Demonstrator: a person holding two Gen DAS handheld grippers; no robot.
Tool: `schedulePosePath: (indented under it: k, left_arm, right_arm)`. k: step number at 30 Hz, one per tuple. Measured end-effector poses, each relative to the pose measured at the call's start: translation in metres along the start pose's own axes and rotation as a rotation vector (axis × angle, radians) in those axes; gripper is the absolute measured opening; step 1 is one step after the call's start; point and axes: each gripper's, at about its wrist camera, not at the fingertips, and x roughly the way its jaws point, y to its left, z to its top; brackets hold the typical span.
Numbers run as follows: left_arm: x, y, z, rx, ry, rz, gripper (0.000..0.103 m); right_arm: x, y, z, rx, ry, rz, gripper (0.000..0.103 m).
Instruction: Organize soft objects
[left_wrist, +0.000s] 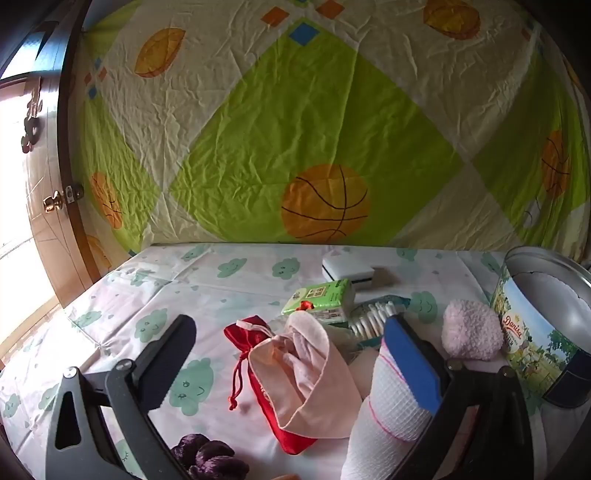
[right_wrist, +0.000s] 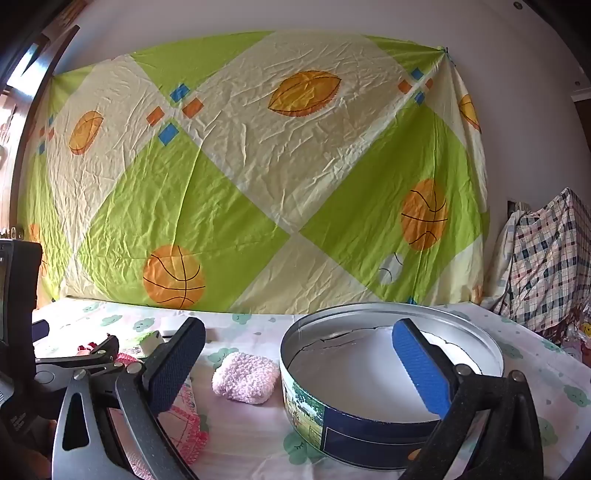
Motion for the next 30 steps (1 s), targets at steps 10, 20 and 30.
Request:
schedulePosePath:
  k: [10,20,30]
  left_arm:
    - [0.0081,0.0018,-0.0014,-0.023,0.023,-0.008,0.103]
    - [0.0083,0.0030,-0.0028,-0.033,0.024,-0.012,0.103]
    - [0.0088,0.0030,-0.0024,-0.034,0.027,-0.013,0.103]
  right_arm:
    - [0.0009,-0.0014,0.0001,0.007,0.005,0.000,0.102]
    - [-0.0007,0.0008,0.0003,0.007,0.006,0.000,0.102]
    - [-0.0018,0.0010,0.0007,0.007,0.006,0.000,0.102]
